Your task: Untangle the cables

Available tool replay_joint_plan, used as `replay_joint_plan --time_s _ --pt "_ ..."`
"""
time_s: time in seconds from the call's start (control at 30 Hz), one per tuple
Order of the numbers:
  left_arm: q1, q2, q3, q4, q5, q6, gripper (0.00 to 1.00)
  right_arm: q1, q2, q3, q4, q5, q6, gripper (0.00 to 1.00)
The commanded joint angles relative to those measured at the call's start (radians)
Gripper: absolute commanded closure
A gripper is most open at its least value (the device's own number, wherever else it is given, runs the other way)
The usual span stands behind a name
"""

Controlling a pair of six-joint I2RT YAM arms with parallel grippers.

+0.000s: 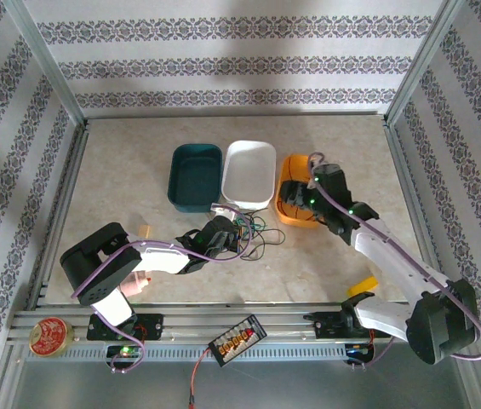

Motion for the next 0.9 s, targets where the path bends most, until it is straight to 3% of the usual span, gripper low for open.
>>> replay_joint_plan --time_s 0.0,0.13,0.47,0.57,0.63,0.7,0.87 --pt "-0.020 0.009 0.005 -0.046 -0.014 0.009 0.98 0.074 0.044 -0.004 -0.051 -0.185 -0.090 0.34" --pt "-0.020 -0.001 -0.006 -0.037 -0.026 0.002 0.98 0.126 0.125 -0.041 -0.089 -0.267 -0.114 0.37" --pt "-0.020 0.000 -0.007 -0.036 -0.029 0.000 0.97 0.120 0.348 -0.030 -0.123 -0.335 -0.148 0.46" --pt "-0.020 -0.002 -0.010 -0.035 -0.032 -0.001 0.97 0.120 0.395 -0.017 -0.106 -0.351 -0.153 0.62" --pt "-0.020 -0.005 -0.013 -0.036 -0.037 -0.003 0.97 0.120 0.404 -0.010 -0.108 -0.336 -0.150 0.84" --pt "-0.020 -0.007 -0.017 -0.037 -0.044 -0.008 0.93 0.120 0.384 -0.013 -0.115 -0.306 -0.144 0.96" --pt "-0.020 -0.008 -0.016 -0.055 -0.075 -0.030 0.75 0.118 0.210 -0.042 -0.110 -0.181 -0.103 1.00"
